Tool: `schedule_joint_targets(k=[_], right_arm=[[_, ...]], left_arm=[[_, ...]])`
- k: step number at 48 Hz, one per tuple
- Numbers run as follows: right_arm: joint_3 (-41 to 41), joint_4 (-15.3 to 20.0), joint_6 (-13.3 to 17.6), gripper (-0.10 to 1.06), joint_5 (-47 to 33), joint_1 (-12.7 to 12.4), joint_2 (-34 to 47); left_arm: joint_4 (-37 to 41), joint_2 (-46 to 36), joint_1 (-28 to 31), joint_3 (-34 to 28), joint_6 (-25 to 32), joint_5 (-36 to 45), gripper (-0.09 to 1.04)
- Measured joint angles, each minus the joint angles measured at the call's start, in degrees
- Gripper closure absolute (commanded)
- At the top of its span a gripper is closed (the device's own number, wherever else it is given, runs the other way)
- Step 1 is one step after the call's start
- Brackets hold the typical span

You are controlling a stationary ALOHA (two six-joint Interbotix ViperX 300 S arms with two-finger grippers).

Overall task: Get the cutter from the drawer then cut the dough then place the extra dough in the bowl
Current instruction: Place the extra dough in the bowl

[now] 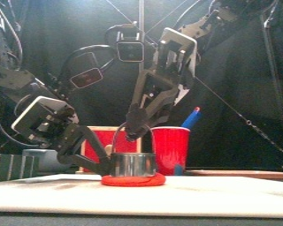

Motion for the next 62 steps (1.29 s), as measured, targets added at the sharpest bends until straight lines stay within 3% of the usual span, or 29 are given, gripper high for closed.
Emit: schedule_joint_targets(k=[4, 12, 16, 23, 31, 42, 50, 56, 62], right_arm=[[-0.2, -0.2, 0.0, 0.29, 0.0, -0.1, 0.2], [-0.5, -0.4, -0.1, 0.53, 0.2, 0.0, 0.1], [-0.5, -0.6, 0.0, 0.59, 0.4, 0.0, -0.1], [-0.4, -1.7, 0.0, 0.60, 0.8, 0.1, -1.8], [2.0, -3.2, 0.0, 0.60, 1.4, -0.4, -9.8], [15.8, -4.9, 0.0, 0.60, 1.5, -2.6, -21.1], [23.7, -5.7, -0.2, 0.60, -2.9, -4.0, -20.7], [25.0, -6.2, -0.3, 0.59, -4.9, -4.0, -20.0], [25.0, -6.6, -0.1, 0.50, -5.3, -4.0, -19.8]], left_arm=[[-0.1, 0.0, 0.0, 0.0, 0.0, 0.0, 0.44], [-0.2, 0.0, 0.0, 0.0, 0.0, 0.0, 0.44], [-0.3, 0.1, 0.0, 0.0, 0.0, 0.0, 0.44], [-0.3, 0.2, 0.0, -0.1, -0.1, 0.1, 0.44], [-0.3, 0.2, 0.0, -0.4, 0.0, 1.4, 0.44], [-1.7, -0.8, 0.0, -0.6, -0.1, 2.2, 0.44], [-1.8, -5.4, 0.4, -0.6, 0.4, 2.5, 0.41], [-1.8, -8.5, 1.2, -0.6, 0.4, 2.5, 0.35], [-1.8, -9.0, 2.0, -0.6, 0.3, 2.5, 0.27]])
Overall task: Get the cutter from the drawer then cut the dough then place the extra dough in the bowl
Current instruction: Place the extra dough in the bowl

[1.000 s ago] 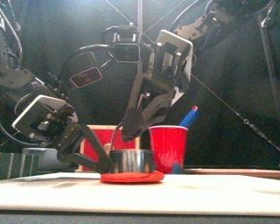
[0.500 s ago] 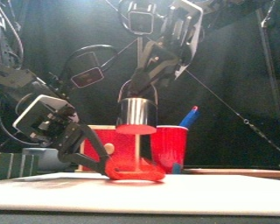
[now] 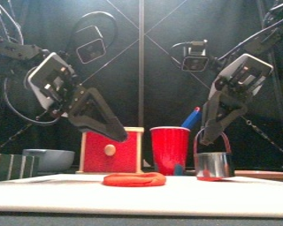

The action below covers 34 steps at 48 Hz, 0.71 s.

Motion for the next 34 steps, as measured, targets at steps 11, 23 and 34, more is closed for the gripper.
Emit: schedule_joint_targets(k=[11, 23, 34], right_arm=[[-0.7, 1.8, 0.2, 0.19, 0.1, 0.1, 0.0], [-1.9, 1.4, 0.2, 0.18, 0.1, 0.0, -1.4], [-1.8, 1.6, 0.2, 0.18, 0.1, 0.1, -1.4]], left_arm=[[2.7, 1.8, 0.2, -1.2, 0.2, 0.5, 0.06], [5.5, 5.7, 3.5, -4.4, 0.3, 7.5, 0.04], [6.2, 7.4, 5.7, -6.4, 4.0, 12.7, 0.07]])
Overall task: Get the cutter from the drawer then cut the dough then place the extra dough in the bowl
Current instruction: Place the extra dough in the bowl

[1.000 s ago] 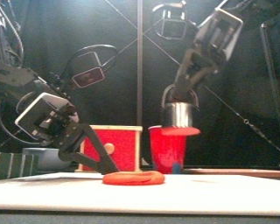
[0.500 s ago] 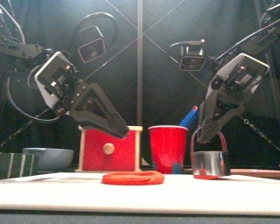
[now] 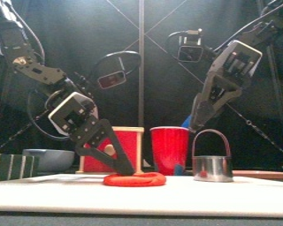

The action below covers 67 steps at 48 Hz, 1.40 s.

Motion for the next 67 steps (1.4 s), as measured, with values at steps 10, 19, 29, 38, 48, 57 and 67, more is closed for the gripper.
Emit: schedule_joint_targets(k=[10, 19, 29, 38, 48, 57, 67], right_arm=[[0.5, -0.3, -0.1, 0.18, -0.1, -0.2, 0.0], [0.5, -0.4, -0.1, 0.18, -0.1, -0.3, 1.0], [0.4, -0.5, -0.2, 0.18, -0.2, -0.4, 1.1], [0.4, -1.9, -0.2, 0.18, -0.2, -1.8, 1.1], [-0.3, -3.5, -0.6, 0.18, -0.2, -2.5, 1.1], [-1.3, -10.7, -1.0, 0.18, -3.6, -2.8, 1.1], [-1.4, -18.4, -0.4, 0.18, -13.6, -5.2, 1.1]], left_arm=[[2.5, -0.1, -0.5, 0.1, 0.5, 2.1, 0.30], [2.9, -0.1, -0.7, 0.1, 0.6, 2.7, 0.39], [5.0, -2.9, -0.2, -0.4, 0.8, 0.4, 0.39], [9.5, -14.1, 3.2, -0.7, 3.2, -0.6, 0.38], [10.9, -29.8, 13.3, 2.3, 8.3, 10.4, 0.38], [10.8, -43.7, 23.0, 8.3, 8.3, 17.6, 0.38], [6.5, -53.3, 33.2, 18.8, 8.3, 17.7, 0.38]])
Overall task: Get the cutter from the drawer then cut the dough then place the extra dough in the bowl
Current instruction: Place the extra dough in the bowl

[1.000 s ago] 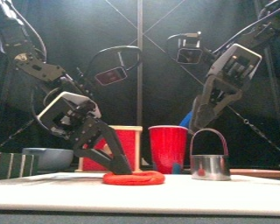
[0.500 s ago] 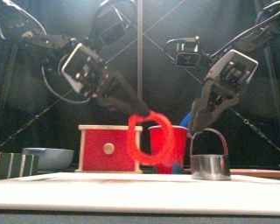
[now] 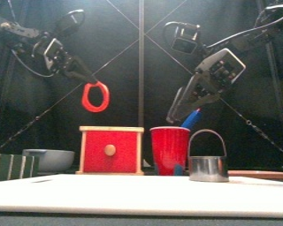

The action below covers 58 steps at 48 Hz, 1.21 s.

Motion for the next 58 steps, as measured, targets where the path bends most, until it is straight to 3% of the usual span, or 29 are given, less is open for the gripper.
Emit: schedule_joint_targets(k=[5, 11, 17, 24, 30, 36, 43, 58], right_arm=[[0.0, -0.2, 0.0, 0.18, -7.1, -1.1, -0.4], [0.5, -0.4, -0.1, 0.18, -15.6, -1.2, -0.4], [0.8, -0.4, -0.1, 0.18, -18.5, -1.4, -0.4], [0.8, -0.4, -0.1, 0.18, -18.8, -1.6, -0.2], [0.8, -0.4, -0.1, 0.18, -18.8, -1.8, -0.2], [1.2, -0.2, 0.2, 0.18, -18.9, -1.8, 0.4], [1.8, 0.4, 0.2, 0.18, -18.9, -1.8, 0.4], [1.8, 0.8, 0.2, 0.18, -18.9, -1.8, 0.9]], left_arm=[[-3.9, -0.9, 3.8, 4.5, -0.3, -0.7, 0.38], [-5.9, -0.7, 4.3, 7.8, -0.2, -2.4, 0.38], [-6.4, -0.7, 5.4, 9.6, -0.3, -2.6, 0.35], [-8.5, -0.7, 5.4, 9.8, -0.3, -1.7, 0.11], [-16.5, -0.6, 5.5, 9.8, -1.2, 0.1, -0.09], [-30.1, -0.6, 6.4, 10.1, -1.9, -1.7, -0.07], [-39.8, -0.7, 7.0, 10.5, -2.0, -2.8, -0.07], [-44.1, -0.9, 7.0, 10.6, -2.6, -3.1, -0.07]])
